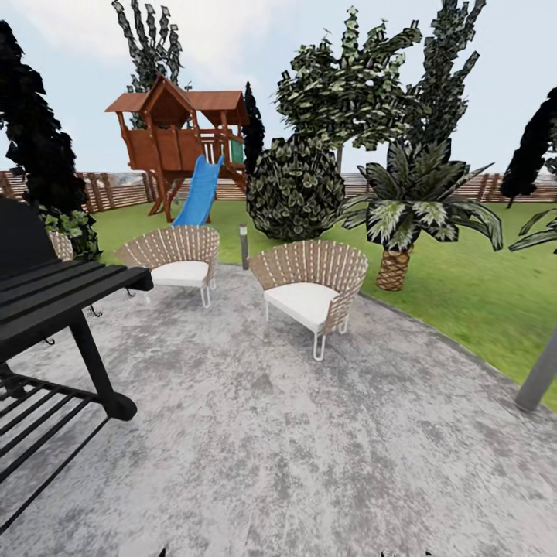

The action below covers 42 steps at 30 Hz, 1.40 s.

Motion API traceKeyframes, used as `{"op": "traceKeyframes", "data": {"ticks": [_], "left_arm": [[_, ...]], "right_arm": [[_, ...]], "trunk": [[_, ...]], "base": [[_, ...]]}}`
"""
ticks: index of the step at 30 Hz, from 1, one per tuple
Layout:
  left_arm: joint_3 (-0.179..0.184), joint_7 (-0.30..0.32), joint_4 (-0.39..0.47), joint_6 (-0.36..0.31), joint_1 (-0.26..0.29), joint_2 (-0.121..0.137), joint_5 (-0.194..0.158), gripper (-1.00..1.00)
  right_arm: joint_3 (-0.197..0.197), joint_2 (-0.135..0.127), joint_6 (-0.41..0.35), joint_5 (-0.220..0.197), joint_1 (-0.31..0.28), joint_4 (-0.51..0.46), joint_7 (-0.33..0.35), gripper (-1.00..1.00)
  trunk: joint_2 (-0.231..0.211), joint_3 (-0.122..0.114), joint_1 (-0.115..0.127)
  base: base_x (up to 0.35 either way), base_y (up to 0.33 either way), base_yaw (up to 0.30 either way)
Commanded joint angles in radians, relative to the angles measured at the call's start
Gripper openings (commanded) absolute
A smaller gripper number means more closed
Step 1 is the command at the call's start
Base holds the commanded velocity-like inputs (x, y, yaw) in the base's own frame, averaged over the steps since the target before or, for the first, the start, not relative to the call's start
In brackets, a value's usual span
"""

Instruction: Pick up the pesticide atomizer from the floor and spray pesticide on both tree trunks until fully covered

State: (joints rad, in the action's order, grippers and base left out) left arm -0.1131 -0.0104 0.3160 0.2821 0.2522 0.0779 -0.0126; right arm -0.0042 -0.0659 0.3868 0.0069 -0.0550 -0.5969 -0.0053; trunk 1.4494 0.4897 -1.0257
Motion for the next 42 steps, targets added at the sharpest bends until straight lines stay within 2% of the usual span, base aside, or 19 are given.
{"op": "traceKeyframes", "data": {"ticks": [1, 3, 4, 6, 10, 28, 42], "left_arm": [[0.000, -0.002, -0.001, 0.003, 0.001, 0.000, -0.001, 1.00], [-0.001, -0.006, -0.001, 0.003, 0.001, 0.003, -0.004, 1.00], [-0.037, -0.007, 0.000, 0.005, 0.001, 0.006, -0.025, 1.00], [-0.059, -0.006, 0.001, 0.006, 0.001, 0.009, -0.031, 1.00], [-0.073, -0.005, 0.002, 0.006, 0.001, 0.012, -0.034, 1.00], [-0.076, -0.003, 0.006, 0.006, 0.001, 0.012, -0.031, 1.00], [-0.076, -0.003, 0.006, 0.006, 0.001, 0.013, -0.031, 1.00]], "right_arm": [[0.000, 0.000, 0.003, 0.001, 0.000, 0.000, 0.000, 1.00], [0.000, 0.000, 0.003, 0.001, 0.000, 0.000, 0.000, 1.00], [0.000, 0.000, 0.003, 0.001, 0.000, 0.001, 0.000, 1.00], [0.000, 0.000, 0.003, 0.001, 0.000, 0.001, 0.000, 1.00], [0.000, 0.000, 0.003, 0.001, 0.000, 0.001, 0.000, 1.00], [0.002, 0.003, 0.003, 0.001, 0.000, 0.002, 0.000, 1.00], [0.003, 0.006, 0.003, 0.002, 0.000, 0.002, 0.001, 1.00]], "trunk": [[0.001, 0.002, 0.001], [0.001, 0.003, 0.001], [0.001, 0.004, 0.001], [0.001, 0.005, 0.001], [0.001, 0.007, 0.001], [0.001, 0.017, 0.001], [0.099, 0.061, -0.053]], "base": [[-0.337, 0.000, 0.266], [-0.338, 0.000, 0.266], [-0.303, 0.000, 0.267], [-0.268, 0.000, 0.267], [-0.202, 0.000, 0.267], [-0.015, 0.000, 0.268], [0.000, 0.000, 0.277]]}}
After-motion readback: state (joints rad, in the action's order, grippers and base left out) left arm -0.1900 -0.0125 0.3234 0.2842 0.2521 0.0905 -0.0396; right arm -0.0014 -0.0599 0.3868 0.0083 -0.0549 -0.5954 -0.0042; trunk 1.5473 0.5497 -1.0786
